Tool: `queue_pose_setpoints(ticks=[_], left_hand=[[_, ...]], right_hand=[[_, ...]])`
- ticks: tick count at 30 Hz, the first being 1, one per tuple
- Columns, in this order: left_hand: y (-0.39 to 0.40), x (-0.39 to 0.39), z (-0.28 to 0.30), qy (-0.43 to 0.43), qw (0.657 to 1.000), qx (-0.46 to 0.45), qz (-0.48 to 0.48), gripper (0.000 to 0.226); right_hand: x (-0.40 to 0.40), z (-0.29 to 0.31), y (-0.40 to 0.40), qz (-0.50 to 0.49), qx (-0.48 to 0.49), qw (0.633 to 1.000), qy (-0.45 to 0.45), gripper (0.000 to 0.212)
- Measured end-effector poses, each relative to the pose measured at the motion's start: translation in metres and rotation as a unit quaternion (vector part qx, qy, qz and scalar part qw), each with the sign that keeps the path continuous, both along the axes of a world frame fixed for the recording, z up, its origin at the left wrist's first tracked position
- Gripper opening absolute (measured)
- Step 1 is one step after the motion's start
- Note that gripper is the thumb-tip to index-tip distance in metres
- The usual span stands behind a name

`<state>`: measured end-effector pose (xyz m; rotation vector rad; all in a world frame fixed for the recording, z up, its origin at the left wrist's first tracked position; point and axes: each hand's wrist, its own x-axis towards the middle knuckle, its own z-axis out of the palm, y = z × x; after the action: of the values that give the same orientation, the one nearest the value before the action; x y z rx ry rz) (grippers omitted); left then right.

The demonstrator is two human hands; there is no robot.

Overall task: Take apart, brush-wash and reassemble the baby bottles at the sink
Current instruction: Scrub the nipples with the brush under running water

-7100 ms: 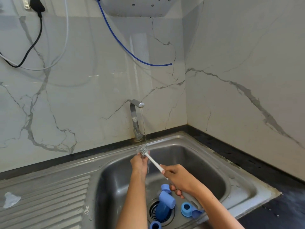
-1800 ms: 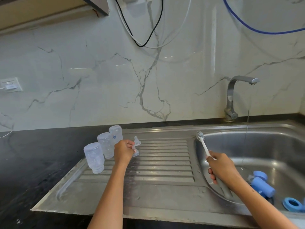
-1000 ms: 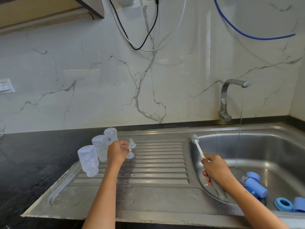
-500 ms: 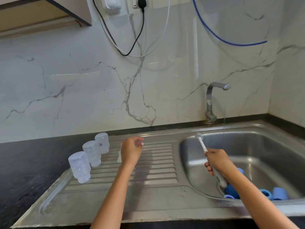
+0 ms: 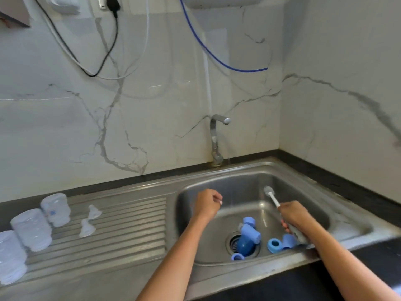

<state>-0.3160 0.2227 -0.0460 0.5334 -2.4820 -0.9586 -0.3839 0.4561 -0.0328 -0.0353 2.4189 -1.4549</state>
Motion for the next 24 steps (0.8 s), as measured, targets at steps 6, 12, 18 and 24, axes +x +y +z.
queue_pose_setpoints(ticks=[6,12,18,24], left_hand=[[0.019,-0.055,-0.021,-0.09,0.993,-0.056,-0.051,0.012],[0.013,-0.094,-0.044,-0.231,0.961,-0.141,-0.06,0.019],[0.006,-0.115,-0.069,-0.315,0.94,-0.106,-0.074,0.031],[0.021,-0.136,-0.074,-0.406,0.91,-0.023,-0.086,0.024]], right_hand=[[-0.009,-0.002,-0.004,0.031,0.021,0.999,0.013,0.027],[-0.013,-0.005,-0.005,0.052,0.038,0.997,0.049,0.035],[-0.017,-0.008,-0.007,0.062,0.057,0.994,0.07,0.034],[-0.017,-0.009,-0.007,0.072,0.067,0.993,0.072,0.034]])
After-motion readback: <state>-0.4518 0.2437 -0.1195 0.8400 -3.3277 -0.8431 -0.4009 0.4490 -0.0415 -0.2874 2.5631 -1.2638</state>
